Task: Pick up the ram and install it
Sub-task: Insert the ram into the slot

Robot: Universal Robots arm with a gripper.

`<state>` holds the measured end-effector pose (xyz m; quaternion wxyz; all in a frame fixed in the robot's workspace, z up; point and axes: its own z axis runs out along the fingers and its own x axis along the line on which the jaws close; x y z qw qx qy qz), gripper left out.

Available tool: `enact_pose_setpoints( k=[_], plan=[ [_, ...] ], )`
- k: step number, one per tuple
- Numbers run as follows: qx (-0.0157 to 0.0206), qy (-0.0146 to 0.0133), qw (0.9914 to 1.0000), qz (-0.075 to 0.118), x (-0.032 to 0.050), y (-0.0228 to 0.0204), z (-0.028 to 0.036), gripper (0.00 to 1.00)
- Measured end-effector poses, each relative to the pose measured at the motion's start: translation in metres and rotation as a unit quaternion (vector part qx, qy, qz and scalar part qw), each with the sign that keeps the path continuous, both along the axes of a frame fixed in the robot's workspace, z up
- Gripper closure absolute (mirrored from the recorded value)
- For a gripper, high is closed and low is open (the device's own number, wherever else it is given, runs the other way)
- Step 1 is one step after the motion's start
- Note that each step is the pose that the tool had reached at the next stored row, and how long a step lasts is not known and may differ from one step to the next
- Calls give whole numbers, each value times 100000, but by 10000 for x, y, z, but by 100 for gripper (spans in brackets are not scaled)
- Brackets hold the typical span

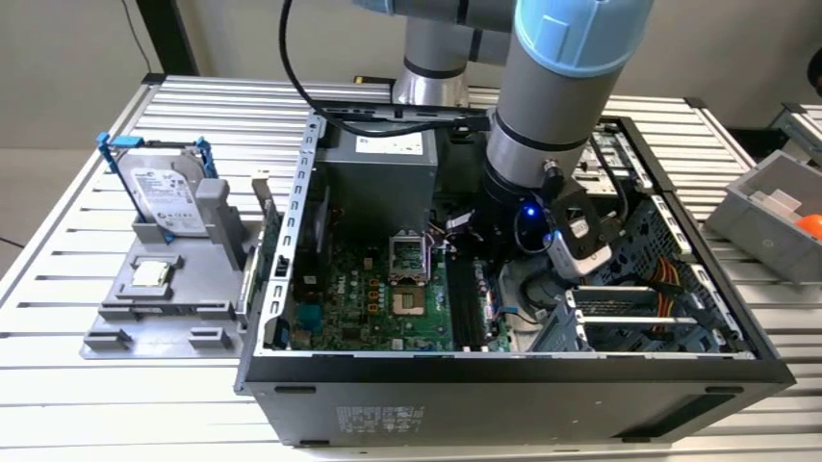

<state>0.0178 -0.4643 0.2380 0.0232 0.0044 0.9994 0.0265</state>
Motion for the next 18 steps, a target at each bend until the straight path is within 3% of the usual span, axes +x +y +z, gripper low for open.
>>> enact_pose_setpoints(
  k=[4, 12, 18],
  plan=[
    [8, -1, 100000, 105, 0, -24, -10, 100],
    [3, -7, 99999, 476, -2, -111, -22, 100],
    [31, -6, 99990, 1391, -4, -126, -26, 100]
  ],
)
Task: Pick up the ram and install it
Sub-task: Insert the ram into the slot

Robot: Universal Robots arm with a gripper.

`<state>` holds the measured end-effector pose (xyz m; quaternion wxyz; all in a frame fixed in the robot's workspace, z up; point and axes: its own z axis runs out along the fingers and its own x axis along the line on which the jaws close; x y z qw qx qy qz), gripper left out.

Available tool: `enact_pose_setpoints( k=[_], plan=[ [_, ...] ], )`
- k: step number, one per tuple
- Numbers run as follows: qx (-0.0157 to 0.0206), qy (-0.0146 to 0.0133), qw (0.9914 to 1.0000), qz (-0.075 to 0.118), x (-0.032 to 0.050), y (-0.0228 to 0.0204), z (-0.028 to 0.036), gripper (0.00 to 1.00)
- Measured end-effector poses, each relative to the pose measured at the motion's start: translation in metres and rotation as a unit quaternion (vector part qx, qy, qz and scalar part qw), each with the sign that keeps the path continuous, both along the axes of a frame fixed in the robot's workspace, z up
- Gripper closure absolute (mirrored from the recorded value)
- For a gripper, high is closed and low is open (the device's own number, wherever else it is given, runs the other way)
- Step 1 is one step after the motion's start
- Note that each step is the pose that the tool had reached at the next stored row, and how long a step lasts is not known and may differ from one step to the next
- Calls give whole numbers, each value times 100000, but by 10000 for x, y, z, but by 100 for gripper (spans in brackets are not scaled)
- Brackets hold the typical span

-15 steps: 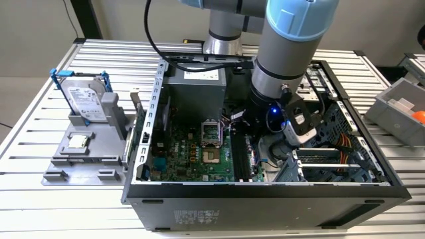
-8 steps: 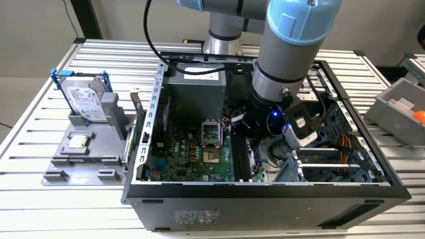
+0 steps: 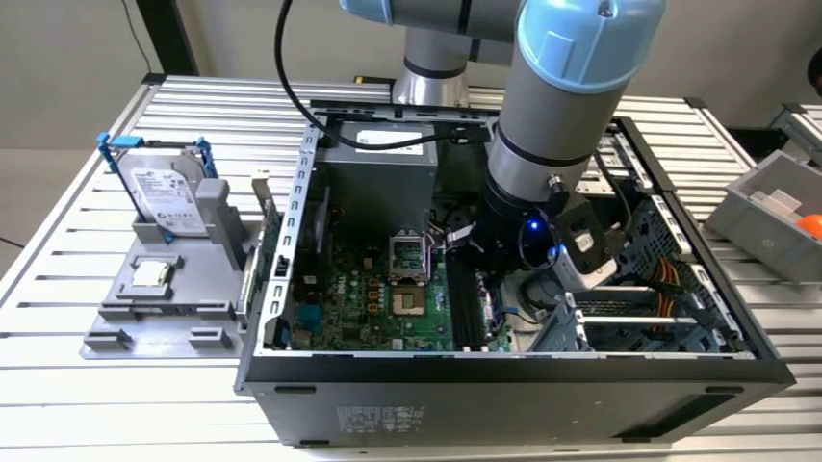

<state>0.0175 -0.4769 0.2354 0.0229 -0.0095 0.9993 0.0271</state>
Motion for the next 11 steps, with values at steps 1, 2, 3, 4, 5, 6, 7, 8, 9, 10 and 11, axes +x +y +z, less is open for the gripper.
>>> enact_pose_setpoints(
  k=[1, 2, 3, 4, 5, 6, 7, 8, 9, 10, 11],
  plan=[
    [5, -2, 100000, 4, 0, 0, -1, 100],
    [14, -6, 100000, 2, 0, 0, -7, 100],
    [4, -1, 100000, 0, -1, -1, -11, 100],
    [-15, 3, 100000, -2, -1, -1, -12, 100],
    [-16, 4, 100000, -51, -1, -1, -15, 100],
    [-7, 1, 100000, -218, -2, 0, -19, 100],
    [-16, 3, 99999, -374, -5, -1, -20, 100],
    [-17, 4, 99999, -476, -5, -1, -21, 100],
    [-13, 1, 99999, -494, -5, -1, -24, 100],
    [-20, -2, 99999, -499, -6, -2, -27, 100],
    [-14, -3, 99999, -501, -7, -3, -32, 100]
  ],
)
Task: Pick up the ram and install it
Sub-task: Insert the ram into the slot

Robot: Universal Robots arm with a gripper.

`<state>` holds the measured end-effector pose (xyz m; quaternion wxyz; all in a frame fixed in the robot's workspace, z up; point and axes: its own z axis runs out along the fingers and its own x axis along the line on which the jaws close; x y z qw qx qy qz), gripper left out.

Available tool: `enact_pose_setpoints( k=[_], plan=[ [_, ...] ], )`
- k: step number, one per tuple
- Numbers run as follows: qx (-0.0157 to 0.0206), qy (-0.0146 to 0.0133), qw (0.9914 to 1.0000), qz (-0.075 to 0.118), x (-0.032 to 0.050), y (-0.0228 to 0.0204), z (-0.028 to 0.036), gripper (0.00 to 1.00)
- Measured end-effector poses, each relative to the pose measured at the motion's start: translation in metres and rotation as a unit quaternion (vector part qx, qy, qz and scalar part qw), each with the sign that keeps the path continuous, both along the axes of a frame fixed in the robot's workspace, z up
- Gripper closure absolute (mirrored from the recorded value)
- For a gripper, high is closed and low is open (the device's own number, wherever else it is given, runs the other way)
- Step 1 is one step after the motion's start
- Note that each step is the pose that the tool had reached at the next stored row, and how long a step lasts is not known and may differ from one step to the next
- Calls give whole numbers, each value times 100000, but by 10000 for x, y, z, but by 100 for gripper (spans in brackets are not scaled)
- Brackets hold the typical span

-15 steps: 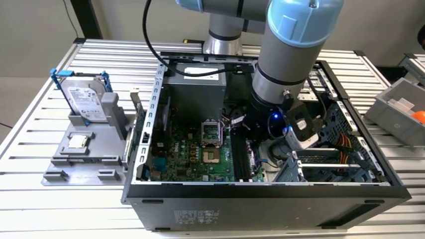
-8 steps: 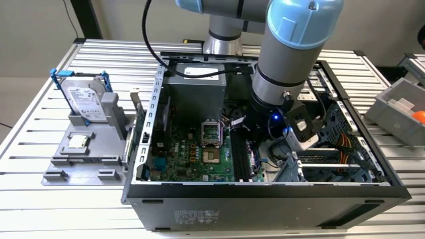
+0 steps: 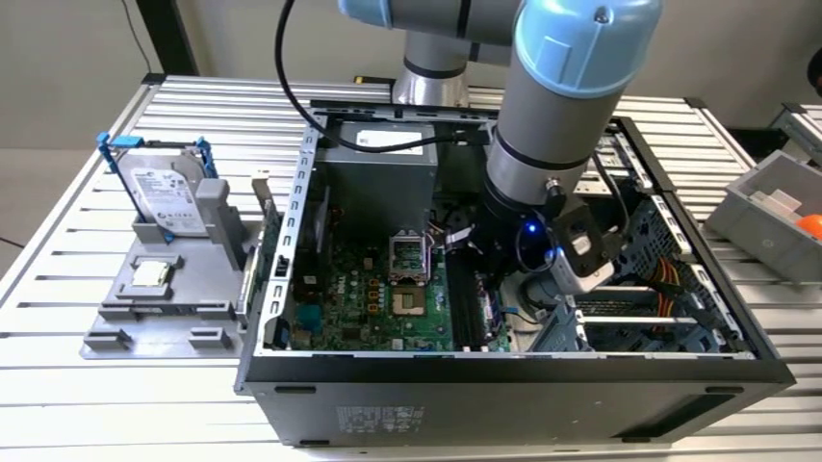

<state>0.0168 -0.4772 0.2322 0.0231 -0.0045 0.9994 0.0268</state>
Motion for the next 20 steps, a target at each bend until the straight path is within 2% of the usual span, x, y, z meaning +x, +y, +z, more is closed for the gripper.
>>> enact_pose_setpoints(
  k=[9, 20],
  plan=[
    [-21, 7, 100000, -4, -2, -12, -38, 100],
    [-21, 6, 100000, 13, -65, -47, -62, 100]
  ],
)
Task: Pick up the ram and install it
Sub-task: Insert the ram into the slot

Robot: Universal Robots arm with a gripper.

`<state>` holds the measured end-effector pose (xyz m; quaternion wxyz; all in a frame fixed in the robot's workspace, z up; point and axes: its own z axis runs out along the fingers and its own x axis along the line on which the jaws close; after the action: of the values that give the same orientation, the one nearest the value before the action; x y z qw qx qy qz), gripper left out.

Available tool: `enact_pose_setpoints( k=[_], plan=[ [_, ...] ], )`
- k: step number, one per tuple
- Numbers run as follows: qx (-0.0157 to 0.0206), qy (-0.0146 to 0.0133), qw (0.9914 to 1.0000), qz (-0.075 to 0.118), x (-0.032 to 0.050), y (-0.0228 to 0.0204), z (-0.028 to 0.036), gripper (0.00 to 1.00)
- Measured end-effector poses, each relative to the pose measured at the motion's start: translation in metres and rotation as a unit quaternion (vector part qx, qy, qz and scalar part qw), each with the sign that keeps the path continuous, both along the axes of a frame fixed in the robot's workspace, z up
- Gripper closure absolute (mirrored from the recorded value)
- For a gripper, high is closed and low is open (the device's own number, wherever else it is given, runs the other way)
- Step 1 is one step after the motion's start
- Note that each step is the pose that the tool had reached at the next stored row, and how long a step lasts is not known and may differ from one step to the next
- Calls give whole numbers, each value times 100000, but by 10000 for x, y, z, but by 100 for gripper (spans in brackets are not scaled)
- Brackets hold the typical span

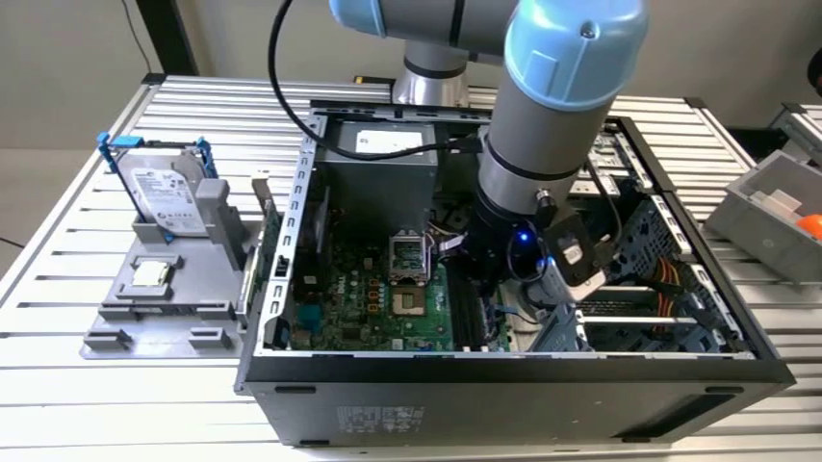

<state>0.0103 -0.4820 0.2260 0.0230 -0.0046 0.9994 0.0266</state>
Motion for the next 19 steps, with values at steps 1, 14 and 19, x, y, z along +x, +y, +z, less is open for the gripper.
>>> enact_pose_setpoints(
  k=[1, 14, 19],
  plan=[
    [-4, 3, 100000, -1, 0, 0, -4, 100],
    [-6, 3, 100000, -10, -8, 8, -75, 100],
    [-10, 4, 100000, -8, -14, 9, -75, 100]
  ],
)
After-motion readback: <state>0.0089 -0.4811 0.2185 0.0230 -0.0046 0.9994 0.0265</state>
